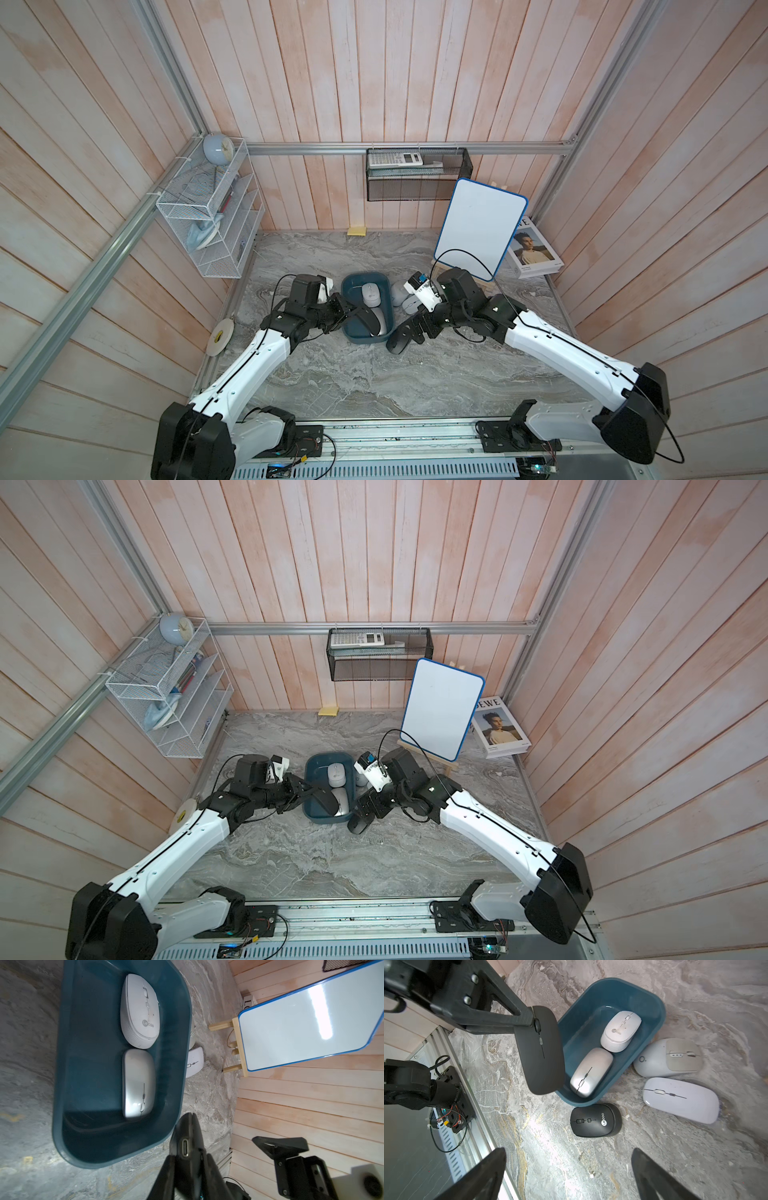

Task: Put the mouse in the storage box
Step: Pick up the mouse from the center of the board, then place the mouse in the storage box.

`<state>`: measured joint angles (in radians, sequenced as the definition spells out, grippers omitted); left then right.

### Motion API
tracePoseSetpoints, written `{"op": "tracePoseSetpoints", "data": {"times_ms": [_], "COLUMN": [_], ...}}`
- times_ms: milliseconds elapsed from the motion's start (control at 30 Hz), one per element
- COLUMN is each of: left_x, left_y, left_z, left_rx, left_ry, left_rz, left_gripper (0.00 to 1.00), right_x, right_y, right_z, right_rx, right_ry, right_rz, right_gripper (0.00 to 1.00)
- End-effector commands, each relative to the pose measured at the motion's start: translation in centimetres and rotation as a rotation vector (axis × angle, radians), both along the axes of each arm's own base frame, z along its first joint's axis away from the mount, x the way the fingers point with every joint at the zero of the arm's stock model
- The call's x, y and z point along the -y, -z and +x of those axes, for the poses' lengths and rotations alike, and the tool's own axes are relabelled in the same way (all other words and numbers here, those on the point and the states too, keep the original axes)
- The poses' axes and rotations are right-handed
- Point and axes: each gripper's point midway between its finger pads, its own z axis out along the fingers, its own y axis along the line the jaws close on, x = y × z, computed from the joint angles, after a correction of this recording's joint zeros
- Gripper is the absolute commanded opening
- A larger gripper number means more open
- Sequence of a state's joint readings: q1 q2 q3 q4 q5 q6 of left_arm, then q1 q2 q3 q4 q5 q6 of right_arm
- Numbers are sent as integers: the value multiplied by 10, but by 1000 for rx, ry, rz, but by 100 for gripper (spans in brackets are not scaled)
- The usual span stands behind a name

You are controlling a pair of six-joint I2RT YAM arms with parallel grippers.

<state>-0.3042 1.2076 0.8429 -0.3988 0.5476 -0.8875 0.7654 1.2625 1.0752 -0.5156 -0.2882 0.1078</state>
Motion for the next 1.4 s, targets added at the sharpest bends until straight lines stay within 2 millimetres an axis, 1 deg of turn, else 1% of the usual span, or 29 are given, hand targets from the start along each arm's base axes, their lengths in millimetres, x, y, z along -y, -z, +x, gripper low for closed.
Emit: {"op": "tracePoseSetpoints", "data": {"times_ms": [0,100,133,300,367,467,700,800,967,1033,1133,1367], "left_x": [-3,-11,-14,-31,-33,-32,-36,-30,-32,-33,-32,-24], "left_y": [-10,-8,-11,-5,-6,-1,32,41,54,62,70,79], "left_z": [10,26,32,62,72,87,108,111,126,130,132,139], "left_rx": [62,30,20,-40,-53,-60,-102,-135,-160,-189,-220,-236], "left_ry": [125,189,202,273,289,311,350,382,368,358,360,376], "left_rz": [75,112,116,193,203,214,277,251,289,299,298,284], "left_gripper": [0,0,0,0,0,0,0,0,0,0,0,0], "right_x": [5,10,10,9,8,7,6,4,4,5,4,2], "right_y": [-2,0,0,2,5,7,7,5,7,9,10,15], "right_z": [-1,-3,-4,-3,-3,-3,-5,-7,-6,-5,-5,-8], "right_rx": [-8,-8,-8,-11,-24,-37,-46,-49,-48,-50,-55,-80], "right_ry": [13,21,21,27,23,18,15,6,8,9,6,-1], "right_rz": [32,32,37,46,36,32,39,53,50,43,42,45], "right_gripper": [98,98,98,98,98,98,98,98,98,98,98,98]}}
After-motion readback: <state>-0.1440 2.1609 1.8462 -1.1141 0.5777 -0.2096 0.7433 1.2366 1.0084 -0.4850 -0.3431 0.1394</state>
